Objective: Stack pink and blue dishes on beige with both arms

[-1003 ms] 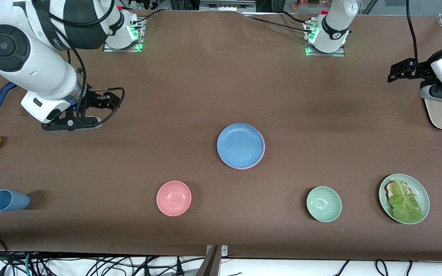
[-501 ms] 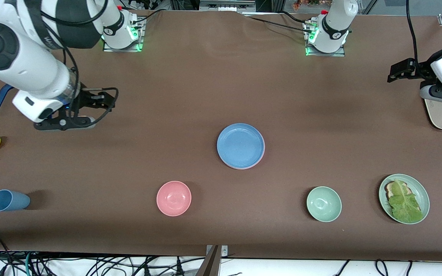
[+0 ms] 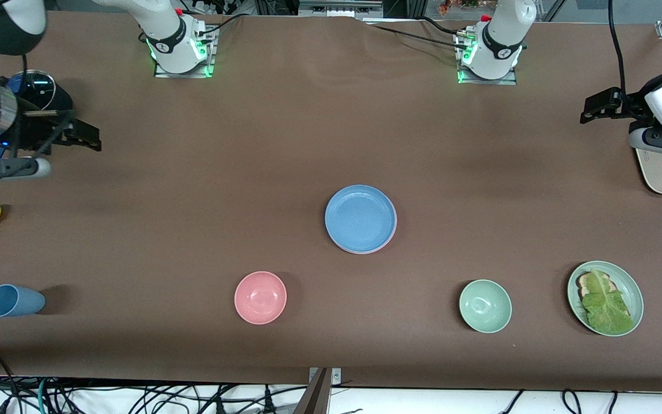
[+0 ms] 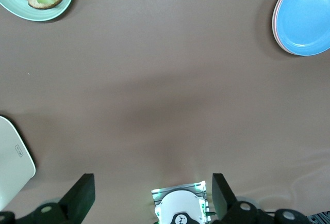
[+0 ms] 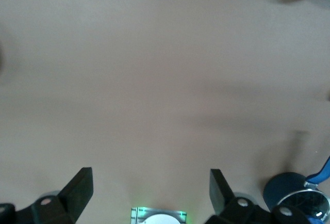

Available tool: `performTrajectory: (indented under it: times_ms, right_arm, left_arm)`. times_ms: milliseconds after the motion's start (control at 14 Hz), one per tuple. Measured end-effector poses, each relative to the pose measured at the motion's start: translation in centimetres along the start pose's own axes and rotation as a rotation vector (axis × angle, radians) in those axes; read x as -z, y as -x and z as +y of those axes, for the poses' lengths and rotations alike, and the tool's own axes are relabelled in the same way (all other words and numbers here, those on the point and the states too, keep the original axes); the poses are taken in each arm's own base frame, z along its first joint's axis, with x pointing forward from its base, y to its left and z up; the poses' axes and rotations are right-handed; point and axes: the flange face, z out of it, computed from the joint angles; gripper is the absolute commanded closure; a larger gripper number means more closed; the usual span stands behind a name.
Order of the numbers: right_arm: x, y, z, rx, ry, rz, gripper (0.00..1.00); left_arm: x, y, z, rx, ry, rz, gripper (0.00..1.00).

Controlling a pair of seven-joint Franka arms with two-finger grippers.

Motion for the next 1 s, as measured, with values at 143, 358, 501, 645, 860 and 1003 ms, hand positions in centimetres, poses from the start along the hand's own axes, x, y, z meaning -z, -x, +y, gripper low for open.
performTrajectory:
  times_ms: [143,358,501,645,860,1003]
  right_arm:
    - [0.4,0.3,-0.4,0.038,0.031,-0.002,0.00]
    - [1.0,1.2,1.1,0.038,0.006,0.000,0.00]
    - [0.8,2.3,3.2,0.019,-0.024,0.009,0.00]
    - [0.5,3.8,4.3,0.010,-0.044,0.021,0.00]
    - [0.4,5.4,5.0,-0.001,-0.037,0.040,0.00]
    - [0.5,5.5,4.3,-0.011,-0.011,0.043,0.00]
  left_arm:
    - [0.0,0.0,0.0,0.000,0.000,0.000,0.00]
    - [0.0,0.0,0.0,0.000,0.000,0.000,0.00]
    - [0.0,0.0,0.0,0.000,0.000,0.000,0.00]
    - [0.0,0.0,0.0,0.000,0.000,-0.001,0.00]
    - [-0.1,0.0,0.0,0.000,0.000,-0.001,0.00]
    - [-0.1,0.0,0.0,0.001,0.000,-0.001,0.00]
